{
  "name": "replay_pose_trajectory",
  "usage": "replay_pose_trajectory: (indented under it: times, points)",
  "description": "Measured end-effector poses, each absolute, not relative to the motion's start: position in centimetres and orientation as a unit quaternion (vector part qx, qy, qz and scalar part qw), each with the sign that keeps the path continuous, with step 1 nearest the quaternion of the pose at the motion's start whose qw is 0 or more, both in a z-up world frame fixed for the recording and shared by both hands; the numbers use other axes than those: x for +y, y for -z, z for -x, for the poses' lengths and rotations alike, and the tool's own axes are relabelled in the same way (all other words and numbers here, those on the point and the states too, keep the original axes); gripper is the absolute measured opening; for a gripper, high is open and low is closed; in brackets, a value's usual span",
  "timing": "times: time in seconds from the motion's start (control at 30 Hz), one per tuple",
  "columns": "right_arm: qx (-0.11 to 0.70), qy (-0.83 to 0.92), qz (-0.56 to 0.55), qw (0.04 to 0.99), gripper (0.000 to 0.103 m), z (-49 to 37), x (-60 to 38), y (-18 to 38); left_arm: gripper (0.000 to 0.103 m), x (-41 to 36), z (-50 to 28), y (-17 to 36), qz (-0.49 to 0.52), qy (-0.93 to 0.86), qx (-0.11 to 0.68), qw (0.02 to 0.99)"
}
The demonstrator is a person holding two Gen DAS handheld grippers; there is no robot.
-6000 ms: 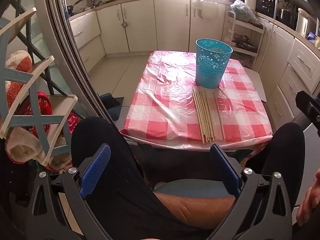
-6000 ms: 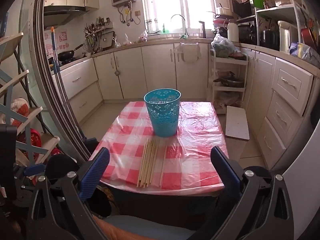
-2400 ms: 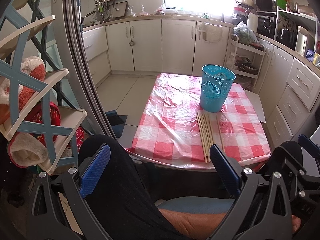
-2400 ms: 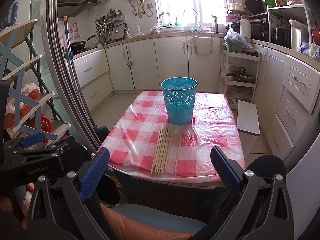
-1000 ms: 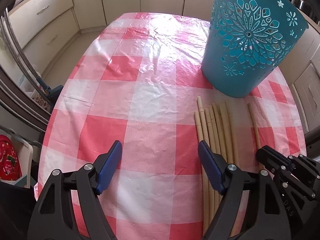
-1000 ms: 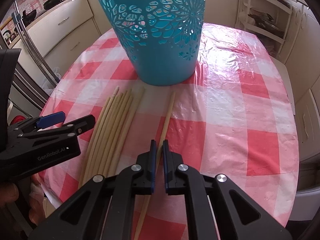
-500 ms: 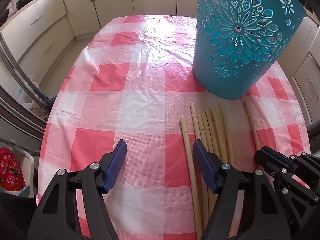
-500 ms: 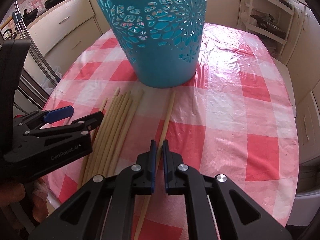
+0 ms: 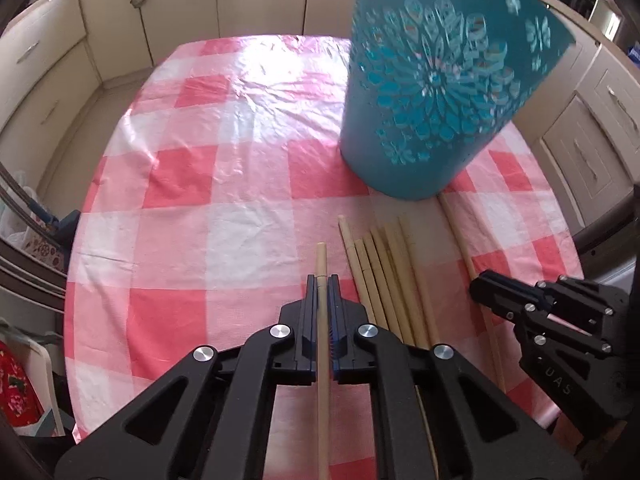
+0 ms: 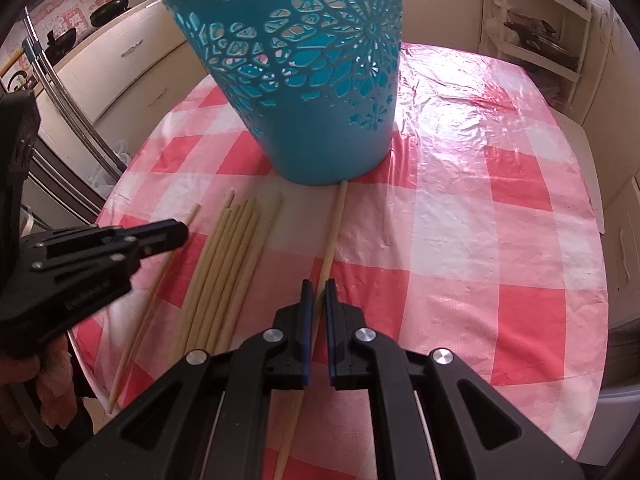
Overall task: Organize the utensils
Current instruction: 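Close the left tool on a wooden stick while the right tool grasps another stick, then drop the left tool's stick into the teal basket while the right tool holds its stick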
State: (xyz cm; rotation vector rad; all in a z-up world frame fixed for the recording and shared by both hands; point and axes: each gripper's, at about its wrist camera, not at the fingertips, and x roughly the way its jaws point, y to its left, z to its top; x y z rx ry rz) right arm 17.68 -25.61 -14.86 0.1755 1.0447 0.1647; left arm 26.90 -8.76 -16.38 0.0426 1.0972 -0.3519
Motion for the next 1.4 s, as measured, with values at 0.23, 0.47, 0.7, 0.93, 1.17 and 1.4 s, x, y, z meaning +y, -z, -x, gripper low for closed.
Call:
replay_pose_trajectory:
  times: [0.23, 0.47, 0.7, 0.93, 1.17, 1.4]
  points:
    - [0.490, -0.075, -0.084, 0.864, 0.006, -17.3, -25.6, 14.9, 0.004, -3.5, -28.2, 3.6, 0.100, 0.200, 0.364, 0.904]
    - [0.481, -0.073, -0.058, 0.872, 0.006, -16.9, -24.9, 14.9, 0.004, -6.7, -30.9, -4.1, 0.121, 0.228, 0.232, 0.938]
    - [0.475, -0.081, -0.072, 0.873, 0.006, -16.9, -25.5, 15.0, 0.005, -11.2, -33.8, -4.9, 0.134, 0.184, 0.170, 0.959]
    - [0.473, -0.085, -0.080, 0.873, 0.006, -16.8, -25.7, 14.9, 0.005, -13.9, -35.7, -3.1, 0.122, 0.154, 0.146, 0.970]
    - [0.471, -0.082, -0.058, 0.876, 0.006, -16.7, -25.1, 14.8, 0.005, -14.6, -35.1, 1.5, 0.076, 0.147, 0.196, 0.967]
    - [0.467, -0.077, -0.044, 0.880, 0.006, -16.6, -24.7, 14.9, 0.024, -13.1, -32.9, 4.0, 0.038, 0.155, 0.247, 0.956]
